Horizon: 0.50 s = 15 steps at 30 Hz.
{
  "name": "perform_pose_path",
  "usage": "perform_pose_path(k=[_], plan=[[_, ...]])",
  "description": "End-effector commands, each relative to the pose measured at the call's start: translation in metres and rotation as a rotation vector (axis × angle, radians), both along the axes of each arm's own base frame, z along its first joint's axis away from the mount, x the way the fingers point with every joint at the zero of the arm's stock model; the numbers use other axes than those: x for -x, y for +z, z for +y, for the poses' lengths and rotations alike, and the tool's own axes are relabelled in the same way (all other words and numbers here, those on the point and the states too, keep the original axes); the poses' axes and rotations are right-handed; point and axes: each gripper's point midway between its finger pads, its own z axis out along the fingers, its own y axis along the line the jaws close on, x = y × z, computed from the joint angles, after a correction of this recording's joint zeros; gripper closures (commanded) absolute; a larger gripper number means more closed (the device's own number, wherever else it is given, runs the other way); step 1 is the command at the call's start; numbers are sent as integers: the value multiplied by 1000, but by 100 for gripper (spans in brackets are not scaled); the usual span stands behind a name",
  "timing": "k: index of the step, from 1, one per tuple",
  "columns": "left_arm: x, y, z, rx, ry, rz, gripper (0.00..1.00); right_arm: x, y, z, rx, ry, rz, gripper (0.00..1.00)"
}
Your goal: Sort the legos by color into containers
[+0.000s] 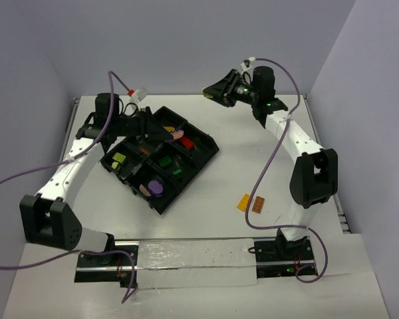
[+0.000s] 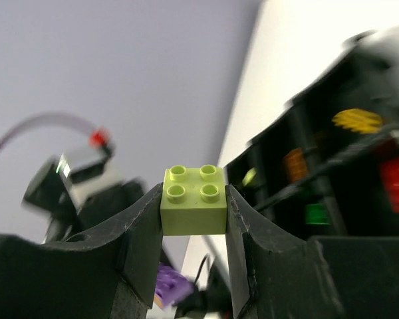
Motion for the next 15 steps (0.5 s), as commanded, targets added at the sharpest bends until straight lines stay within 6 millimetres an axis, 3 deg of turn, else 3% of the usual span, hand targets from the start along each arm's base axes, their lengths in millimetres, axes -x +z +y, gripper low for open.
perform_pose_path(k=[1,4,6,9,15], plan=[[6,-37,59,-301,253,24,100,-15,3,-58,108,-240,-21,100],[20,-55,78,-406,317,71,100,-17,0,-67,161,-273,-25,100],[39,-86,99,-538,368,152,100,-18,-6,-70,197,-273,-14,100],[49,-116,124,-675,449,202,100,-17,-12,-69,210,-261,-5,100],[70,-153,129,-758,447,311,100,-15,-13,-66,247,-241,-29,100]])
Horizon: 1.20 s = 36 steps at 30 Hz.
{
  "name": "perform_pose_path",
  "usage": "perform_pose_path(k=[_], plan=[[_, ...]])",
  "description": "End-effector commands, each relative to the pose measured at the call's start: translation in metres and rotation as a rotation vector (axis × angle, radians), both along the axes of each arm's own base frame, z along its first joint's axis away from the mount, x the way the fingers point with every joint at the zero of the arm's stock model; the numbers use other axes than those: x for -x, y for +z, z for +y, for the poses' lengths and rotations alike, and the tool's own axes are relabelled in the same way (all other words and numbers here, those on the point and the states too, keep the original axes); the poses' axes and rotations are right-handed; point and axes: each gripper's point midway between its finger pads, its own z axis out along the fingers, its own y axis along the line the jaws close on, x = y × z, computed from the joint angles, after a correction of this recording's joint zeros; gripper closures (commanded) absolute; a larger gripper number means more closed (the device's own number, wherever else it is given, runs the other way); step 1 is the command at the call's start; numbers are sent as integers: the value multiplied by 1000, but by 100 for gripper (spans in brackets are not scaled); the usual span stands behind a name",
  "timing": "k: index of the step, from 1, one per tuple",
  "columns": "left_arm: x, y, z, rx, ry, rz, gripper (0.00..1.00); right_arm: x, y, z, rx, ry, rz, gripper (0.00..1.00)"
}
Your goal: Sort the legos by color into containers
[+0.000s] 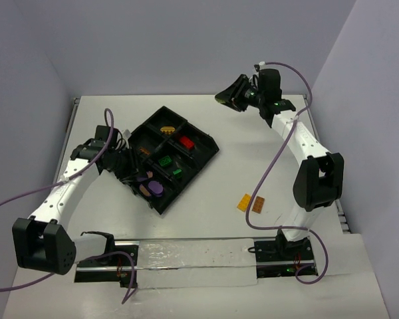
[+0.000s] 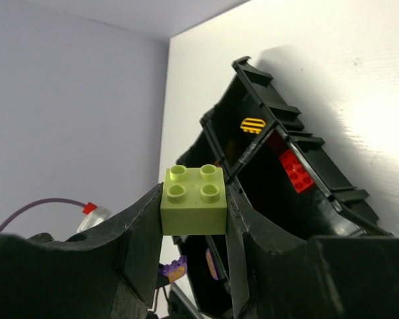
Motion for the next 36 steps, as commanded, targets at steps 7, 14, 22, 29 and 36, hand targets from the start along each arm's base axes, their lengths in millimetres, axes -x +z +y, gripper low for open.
perform_pose_path(k=[7,14,22,29,36], plan=[[9,-43,20,-185,88,115,100,11,23,24,189,91,-122,100],[-2,-35,14,-223,52,95,36,22,21,50,221,181,-143,100],[-59,49,7,-223,22,-112,5,33,22,69,190,321,-162,100],[-117,130,-20,152,104,-282,11,55,25,90,162,492,-200,100],[-142,151,-30,331,131,-347,13,79,24,126,145,658,-217,100]])
